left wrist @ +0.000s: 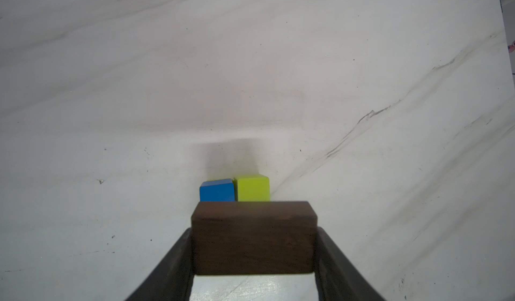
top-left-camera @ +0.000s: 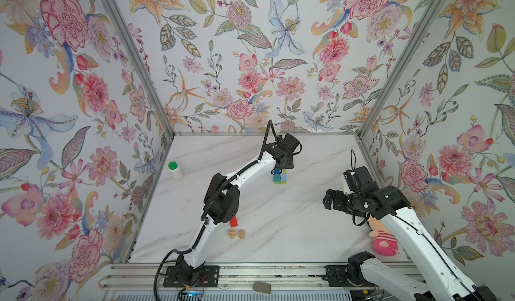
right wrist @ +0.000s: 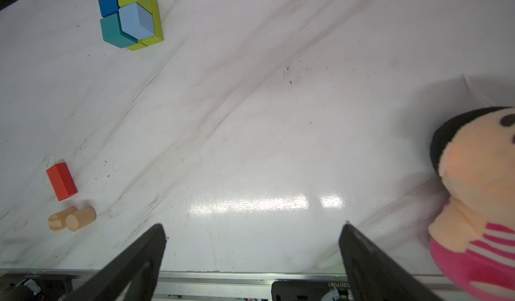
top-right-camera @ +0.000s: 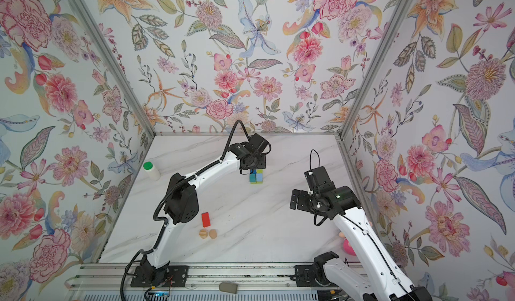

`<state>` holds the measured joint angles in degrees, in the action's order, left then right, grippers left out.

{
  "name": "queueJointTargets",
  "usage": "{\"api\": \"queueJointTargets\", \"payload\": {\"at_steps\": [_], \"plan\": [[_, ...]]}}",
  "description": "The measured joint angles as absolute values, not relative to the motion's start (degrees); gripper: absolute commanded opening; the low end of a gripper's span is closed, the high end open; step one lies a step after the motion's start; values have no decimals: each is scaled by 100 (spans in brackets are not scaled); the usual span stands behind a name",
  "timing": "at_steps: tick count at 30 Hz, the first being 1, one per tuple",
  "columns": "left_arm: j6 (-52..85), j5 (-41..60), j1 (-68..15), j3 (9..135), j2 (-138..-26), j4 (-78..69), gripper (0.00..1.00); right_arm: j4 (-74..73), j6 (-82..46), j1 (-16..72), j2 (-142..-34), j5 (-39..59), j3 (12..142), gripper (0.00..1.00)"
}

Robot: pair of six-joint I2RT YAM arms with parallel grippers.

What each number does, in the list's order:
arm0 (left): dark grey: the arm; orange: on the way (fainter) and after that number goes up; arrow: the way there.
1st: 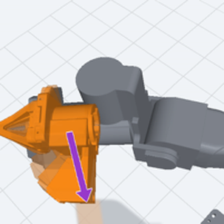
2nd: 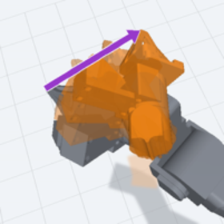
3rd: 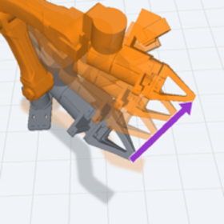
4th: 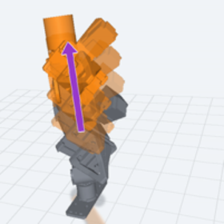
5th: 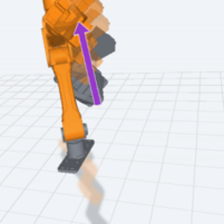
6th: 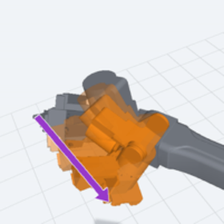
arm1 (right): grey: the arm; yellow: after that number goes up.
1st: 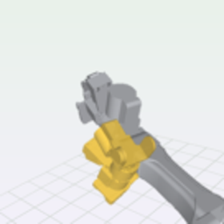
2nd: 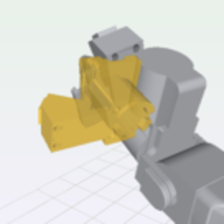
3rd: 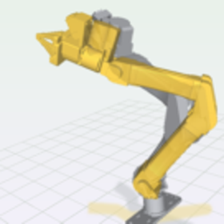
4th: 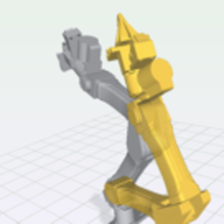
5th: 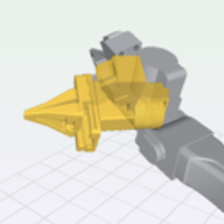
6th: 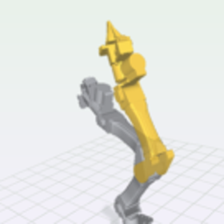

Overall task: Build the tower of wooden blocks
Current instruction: 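Carry the dark-brown bar over the cube stack with the left gripper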

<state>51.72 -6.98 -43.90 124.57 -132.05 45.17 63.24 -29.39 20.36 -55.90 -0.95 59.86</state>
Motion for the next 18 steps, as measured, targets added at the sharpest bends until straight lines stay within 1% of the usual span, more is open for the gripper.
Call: {"api": "queueJointTargets", "payload": {"at_steps": [10,18], "plan": [[5284,-773,-4390,12606,-13517,4569,50,6318,-2869,1793,-5524,-40,5913,99],[5363,-775,-4388,12606,-13546,4613,50,5961,-2696,1758,-5540,580,5913,99]]}}
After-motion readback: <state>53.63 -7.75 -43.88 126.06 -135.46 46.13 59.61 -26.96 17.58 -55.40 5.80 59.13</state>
